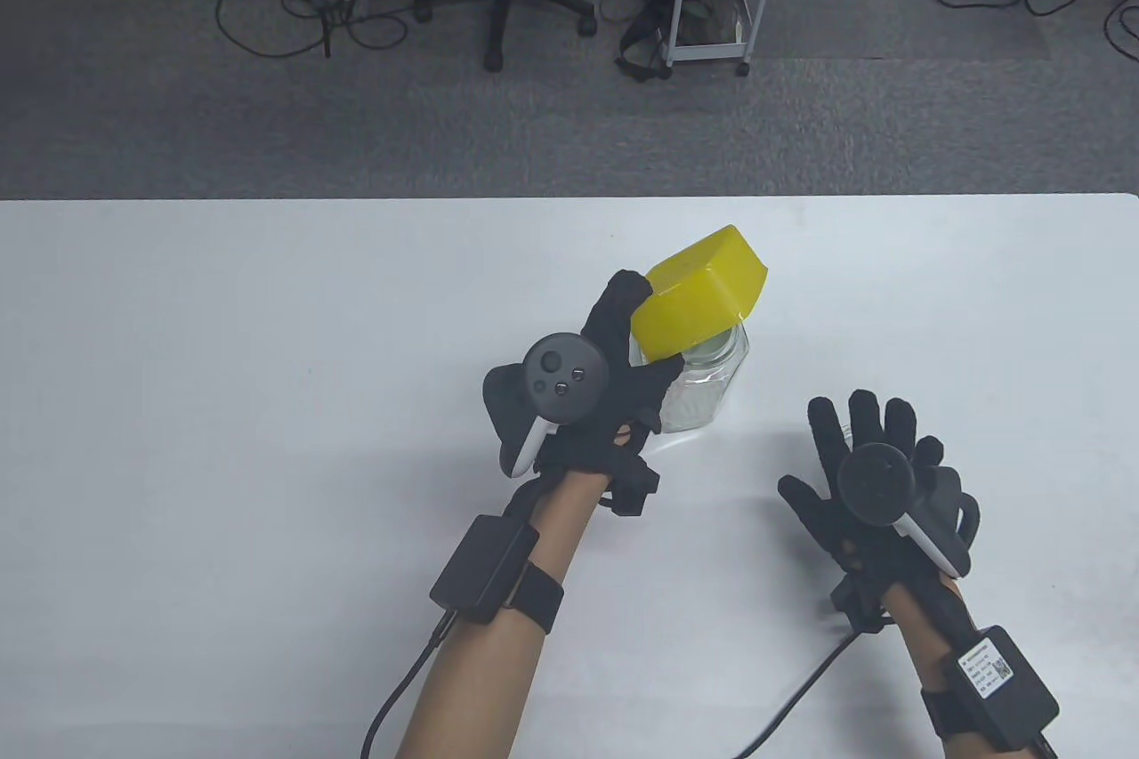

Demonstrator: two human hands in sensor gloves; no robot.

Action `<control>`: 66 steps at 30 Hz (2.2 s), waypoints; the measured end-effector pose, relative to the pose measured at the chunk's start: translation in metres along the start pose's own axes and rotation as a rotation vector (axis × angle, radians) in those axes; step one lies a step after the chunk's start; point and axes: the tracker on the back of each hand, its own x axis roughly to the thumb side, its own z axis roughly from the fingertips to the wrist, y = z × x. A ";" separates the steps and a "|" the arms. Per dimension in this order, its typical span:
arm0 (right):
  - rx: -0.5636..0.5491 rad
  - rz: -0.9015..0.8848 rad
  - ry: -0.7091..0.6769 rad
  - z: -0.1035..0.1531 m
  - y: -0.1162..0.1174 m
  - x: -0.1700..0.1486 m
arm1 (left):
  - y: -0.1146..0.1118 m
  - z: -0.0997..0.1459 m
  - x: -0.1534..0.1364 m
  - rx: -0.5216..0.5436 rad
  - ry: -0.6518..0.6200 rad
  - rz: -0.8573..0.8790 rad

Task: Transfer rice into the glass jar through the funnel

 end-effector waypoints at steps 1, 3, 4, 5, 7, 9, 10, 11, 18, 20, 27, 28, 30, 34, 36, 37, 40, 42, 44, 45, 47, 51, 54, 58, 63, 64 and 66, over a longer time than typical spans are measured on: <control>0.000 0.000 0.000 0.000 0.000 0.000 | 0.000 0.000 0.000 0.000 0.000 0.001; 0.001 0.000 0.001 0.000 0.000 0.000 | -0.001 0.000 0.001 -0.001 -0.002 0.000; 0.001 0.000 0.001 0.000 0.000 0.000 | -0.001 0.000 0.001 -0.001 -0.002 -0.002; 0.001 -0.001 0.002 0.000 0.000 0.000 | -0.001 0.000 0.001 0.002 -0.002 -0.007; 0.000 -0.002 0.002 0.000 0.000 0.000 | 0.000 0.001 0.001 0.007 -0.003 -0.010; 0.001 -0.002 0.001 0.000 0.000 0.000 | 0.000 0.001 0.000 0.007 -0.004 -0.004; 0.002 -0.001 0.001 0.000 0.000 0.000 | 0.002 0.002 -0.001 0.016 0.000 0.009; 0.002 -0.001 0.001 0.000 0.000 0.000 | 0.003 0.002 -0.003 0.027 0.007 0.026; -0.002 -0.005 0.003 0.001 -0.001 -0.001 | 0.027 0.011 -0.040 0.091 0.096 0.307; -0.002 -0.005 0.004 0.001 -0.001 -0.001 | 0.036 0.016 -0.053 0.118 0.119 0.339; 0.004 0.007 0.005 0.001 0.000 0.000 | 0.059 0.056 -0.151 0.245 0.461 0.483; 0.004 0.008 0.006 0.001 0.000 0.000 | 0.060 0.063 -0.166 0.247 0.494 0.507; 0.006 0.007 0.009 0.001 0.000 -0.001 | 0.060 0.075 -0.187 0.229 0.544 0.553; 0.013 0.010 0.017 0.001 0.001 -0.001 | 0.052 0.099 -0.222 0.144 0.644 0.651; 0.015 0.013 0.019 0.001 0.002 -0.001 | 0.049 0.106 -0.231 0.123 0.654 0.651; 0.016 0.014 0.020 0.001 0.002 -0.001 | 0.047 0.110 -0.234 0.104 0.662 0.653; 0.014 0.008 0.028 0.001 0.000 -0.002 | 0.042 0.118 -0.242 0.088 0.682 0.639; 0.004 -0.018 0.041 0.002 -0.003 -0.006 | 0.040 0.121 -0.244 0.052 0.716 0.655; 0.004 -0.039 0.060 0.002 -0.005 -0.010 | 0.045 0.119 -0.245 0.000 0.692 0.595; 0.003 -0.045 0.065 0.003 -0.006 -0.012 | 0.047 0.119 -0.245 0.010 0.691 0.565; 0.006 -0.054 0.078 0.004 -0.006 -0.015 | 0.047 0.119 -0.246 0.041 0.715 0.560; 0.009 -0.049 0.082 0.004 -0.006 -0.015 | 0.050 0.118 -0.242 0.056 0.699 0.476; 0.018 -0.037 0.081 0.003 -0.003 -0.013 | 0.056 0.119 -0.236 0.120 0.692 0.315; 0.024 -0.030 0.079 0.001 -0.001 -0.012 | 0.060 0.116 -0.233 0.151 0.702 0.208; 0.032 -0.024 0.085 0.001 -0.001 -0.012 | 0.066 0.113 -0.229 0.167 0.700 0.089; 0.032 -0.028 0.089 0.002 -0.002 -0.013 | 0.067 0.113 -0.229 0.163 0.699 0.061; 0.024 -0.045 0.096 0.002 -0.004 -0.015 | 0.069 0.114 -0.230 0.176 0.701 0.062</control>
